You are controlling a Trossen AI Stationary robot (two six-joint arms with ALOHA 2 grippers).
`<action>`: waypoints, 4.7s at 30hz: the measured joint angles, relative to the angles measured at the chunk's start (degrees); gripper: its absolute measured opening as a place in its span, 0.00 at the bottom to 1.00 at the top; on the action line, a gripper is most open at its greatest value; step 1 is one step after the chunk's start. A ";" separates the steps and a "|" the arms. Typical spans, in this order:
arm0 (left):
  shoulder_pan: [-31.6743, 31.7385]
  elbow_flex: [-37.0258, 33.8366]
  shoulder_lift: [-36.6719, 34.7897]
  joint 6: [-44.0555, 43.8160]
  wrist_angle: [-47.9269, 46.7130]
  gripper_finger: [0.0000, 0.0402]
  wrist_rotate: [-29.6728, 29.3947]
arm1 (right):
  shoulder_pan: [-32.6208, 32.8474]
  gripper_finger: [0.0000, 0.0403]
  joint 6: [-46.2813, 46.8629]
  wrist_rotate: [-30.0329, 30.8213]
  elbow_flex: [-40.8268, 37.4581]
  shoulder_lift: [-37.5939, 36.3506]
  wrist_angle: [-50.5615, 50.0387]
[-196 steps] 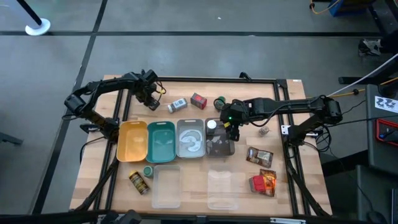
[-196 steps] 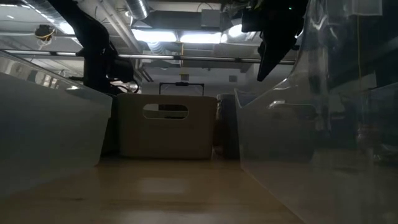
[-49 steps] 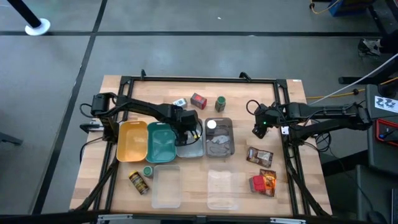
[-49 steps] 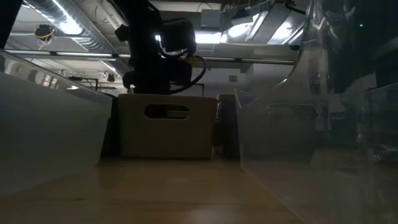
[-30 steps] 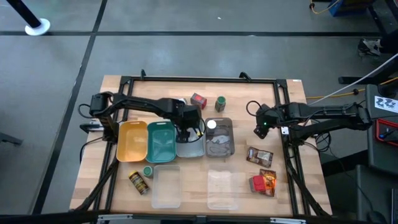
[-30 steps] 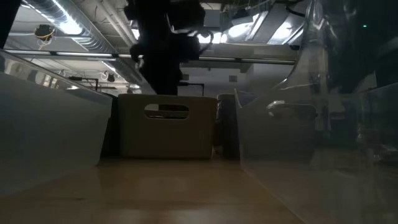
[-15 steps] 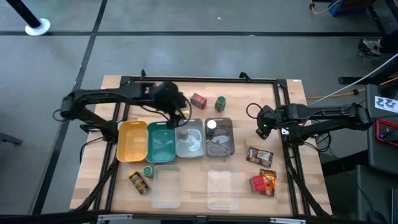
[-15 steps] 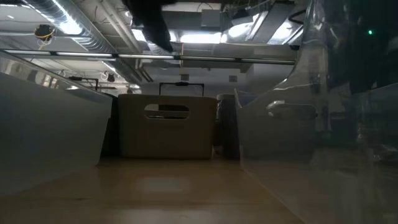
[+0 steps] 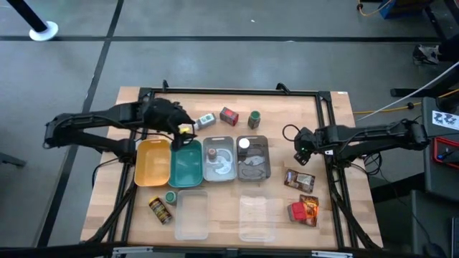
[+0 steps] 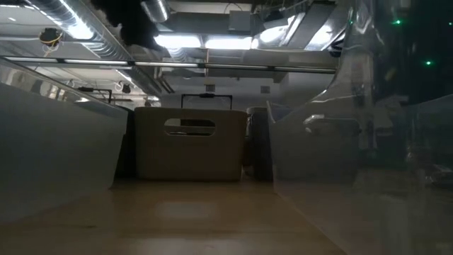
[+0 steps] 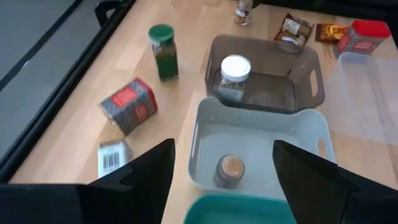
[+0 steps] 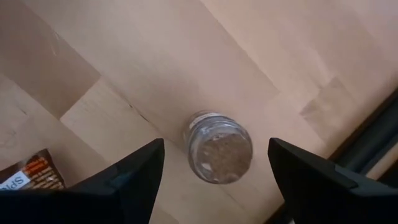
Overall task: Sort spices by type
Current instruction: Put the brown seasoning bottle into the gray bin, then put the white seasoning bottle into the transparent black bin
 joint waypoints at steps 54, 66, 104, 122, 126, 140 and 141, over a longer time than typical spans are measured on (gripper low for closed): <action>0.00 -10.40 -9.36 -2.35 5.02 0.64 -0.14 | 0.00 0.50 -7.20 -3.36 7.32 7.48 8.77; 0.00 -10.40 -9.36 -2.35 5.04 0.64 -0.14 | 0.01 0.54 -19.20 -8.52 21.14 7.72 26.43; 0.00 -10.36 -9.34 -0.98 7.72 0.64 -0.12 | 0.02 0.49 -44.92 -22.37 45.00 50.75 39.91; 0.00 -10.36 -9.34 -0.82 7.61 0.64 -0.12 | 0.02 0.51 -45.39 -18.09 45.17 57.05 40.74; 0.00 -10.37 -9.32 -0.80 7.46 0.64 -0.12 | 0.02 0.55 -45.97 -16.86 45.08 57.53 40.35; 0.00 -10.38 -9.32 -0.80 7.47 0.64 -0.12 | 0.02 0.57 -46.57 -16.85 45.06 58.12 40.25; 0.00 -10.38 -9.32 -0.80 7.47 0.64 -0.12 | 0.02 0.57 -46.57 -16.86 45.06 58.12 40.25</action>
